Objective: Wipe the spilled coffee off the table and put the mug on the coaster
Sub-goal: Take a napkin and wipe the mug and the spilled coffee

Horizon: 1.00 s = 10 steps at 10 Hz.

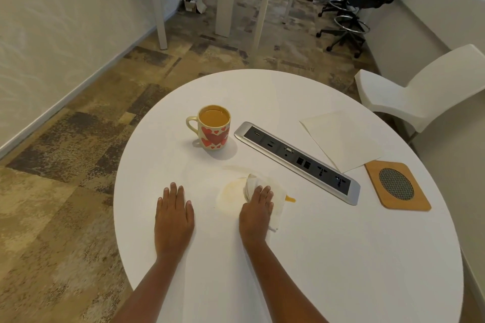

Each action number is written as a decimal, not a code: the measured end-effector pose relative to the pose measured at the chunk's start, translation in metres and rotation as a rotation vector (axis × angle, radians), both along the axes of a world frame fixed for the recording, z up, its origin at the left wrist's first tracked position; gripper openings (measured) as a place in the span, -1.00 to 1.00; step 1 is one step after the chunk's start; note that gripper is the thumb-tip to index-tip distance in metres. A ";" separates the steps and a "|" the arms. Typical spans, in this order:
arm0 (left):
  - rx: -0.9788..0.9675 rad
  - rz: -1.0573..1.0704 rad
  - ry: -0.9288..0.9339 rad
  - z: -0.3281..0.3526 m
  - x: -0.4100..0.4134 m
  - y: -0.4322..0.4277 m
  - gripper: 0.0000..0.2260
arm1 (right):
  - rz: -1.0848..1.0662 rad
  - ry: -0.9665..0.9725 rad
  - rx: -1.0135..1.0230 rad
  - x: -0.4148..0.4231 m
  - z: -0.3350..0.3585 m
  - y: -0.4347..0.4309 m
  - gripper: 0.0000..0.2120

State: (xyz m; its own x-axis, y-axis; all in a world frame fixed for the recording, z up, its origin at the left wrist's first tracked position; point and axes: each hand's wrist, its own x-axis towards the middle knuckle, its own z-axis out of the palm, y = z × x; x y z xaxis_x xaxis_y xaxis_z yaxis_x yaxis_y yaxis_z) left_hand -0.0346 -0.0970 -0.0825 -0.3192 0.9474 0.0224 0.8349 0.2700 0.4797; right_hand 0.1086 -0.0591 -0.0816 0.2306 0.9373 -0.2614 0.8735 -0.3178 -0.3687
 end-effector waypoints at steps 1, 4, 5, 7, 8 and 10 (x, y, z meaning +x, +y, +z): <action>-0.005 -0.011 0.007 -0.001 0.000 0.000 -0.52 | 0.085 0.015 0.024 0.013 -0.002 0.001 -0.46; -0.015 -0.036 0.021 -0.004 -0.003 0.000 -0.52 | 0.290 0.150 -0.024 0.060 0.004 0.004 -0.56; -0.009 -0.034 0.024 -0.005 -0.003 0.000 -0.53 | 0.242 0.132 0.001 0.073 0.005 0.005 -0.57; 0.036 -0.031 0.027 -0.009 -0.004 0.001 -0.61 | 0.074 -0.002 0.009 0.068 0.001 -0.006 -0.47; 0.038 -0.033 0.010 -0.010 -0.004 0.002 -0.60 | -0.036 -0.046 -0.024 0.046 0.005 -0.014 -0.45; 0.059 -0.063 -0.017 -0.010 -0.006 0.002 -0.49 | -0.147 -0.013 -0.105 -0.008 0.011 -0.017 -0.45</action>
